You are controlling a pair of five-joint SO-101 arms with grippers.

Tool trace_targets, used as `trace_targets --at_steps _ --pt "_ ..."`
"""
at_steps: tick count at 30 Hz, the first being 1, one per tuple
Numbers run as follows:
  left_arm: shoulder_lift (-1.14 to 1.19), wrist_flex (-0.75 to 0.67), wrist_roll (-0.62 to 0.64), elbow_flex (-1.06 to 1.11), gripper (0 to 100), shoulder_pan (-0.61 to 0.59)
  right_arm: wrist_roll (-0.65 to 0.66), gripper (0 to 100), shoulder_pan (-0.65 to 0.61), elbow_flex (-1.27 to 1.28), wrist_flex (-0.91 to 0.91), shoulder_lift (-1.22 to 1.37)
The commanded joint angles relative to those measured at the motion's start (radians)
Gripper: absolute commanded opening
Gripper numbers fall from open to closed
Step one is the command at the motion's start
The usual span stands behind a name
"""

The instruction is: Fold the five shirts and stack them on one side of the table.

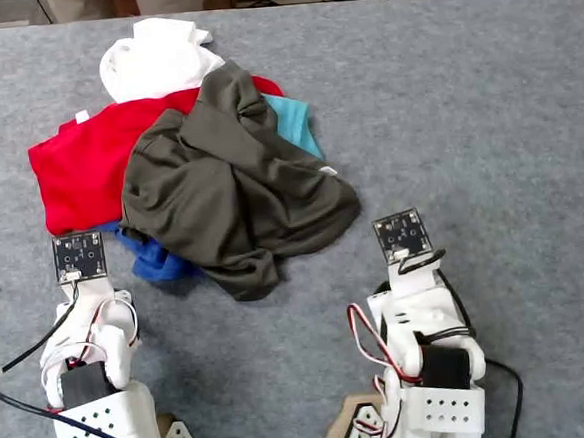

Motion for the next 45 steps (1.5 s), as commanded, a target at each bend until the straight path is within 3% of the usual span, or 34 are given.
trace_targets --at_steps 1,40,45 --pt "-0.008 -0.005 -0.005 0.012 2 -0.006 -0.008 2.3 -0.010 -0.001 0.008 -0.111" --pt "-0.016 -0.014 -0.009 0.012 2 -0.011 -0.008 2.3 -0.010 -0.010 -0.011 -0.111" --pt "-0.016 -0.071 -0.034 -0.094 2 -0.037 -0.003 2.3 -0.007 -0.117 -0.008 -0.110"
